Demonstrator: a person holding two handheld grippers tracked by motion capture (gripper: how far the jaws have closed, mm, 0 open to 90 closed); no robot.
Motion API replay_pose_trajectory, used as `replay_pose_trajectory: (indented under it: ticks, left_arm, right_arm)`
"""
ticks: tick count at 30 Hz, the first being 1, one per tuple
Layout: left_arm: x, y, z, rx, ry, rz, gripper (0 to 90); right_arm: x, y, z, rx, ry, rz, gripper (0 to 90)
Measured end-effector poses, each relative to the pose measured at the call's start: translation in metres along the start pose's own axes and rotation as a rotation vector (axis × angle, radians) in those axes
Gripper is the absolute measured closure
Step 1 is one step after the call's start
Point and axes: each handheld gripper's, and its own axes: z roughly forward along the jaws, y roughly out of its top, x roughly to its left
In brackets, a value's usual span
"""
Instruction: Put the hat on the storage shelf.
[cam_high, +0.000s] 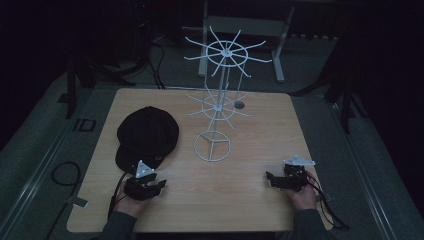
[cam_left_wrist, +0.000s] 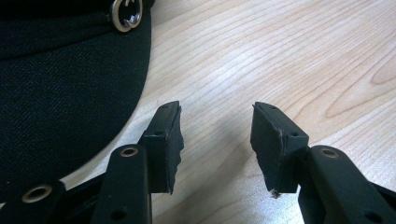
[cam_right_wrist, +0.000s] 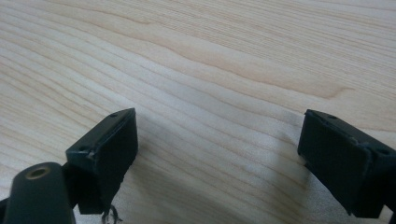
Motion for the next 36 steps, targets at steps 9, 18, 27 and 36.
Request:
replay_pose_trajectory:
  ticks: [9, 18, 27, 36]
  left_arm:
    - [-0.001, 0.002, 0.0, -0.004, 0.001, 0.006, 53.3]
    - [0.001, 0.009, -0.009, -0.029, 0.026, 0.0, 53.1]
    - [0.009, 0.021, -0.025, -0.074, 0.071, -0.017, 52.6]
    - [0.024, 0.039, -0.035, -0.117, 0.122, -0.041, 50.6]
  right_arm:
    - [0.002, 0.0, 0.0, 0.0, -0.011, 0.013, 12.0]
    - [0.002, 0.0, 0.0, 0.0, -0.011, 0.013, 12.0]
    - [0.002, 0.0, 0.0, 0.0, -0.011, 0.012, 12.1]
    - [0.002, 0.0, 0.0, 0.0, -0.012, 0.012, 12.1]
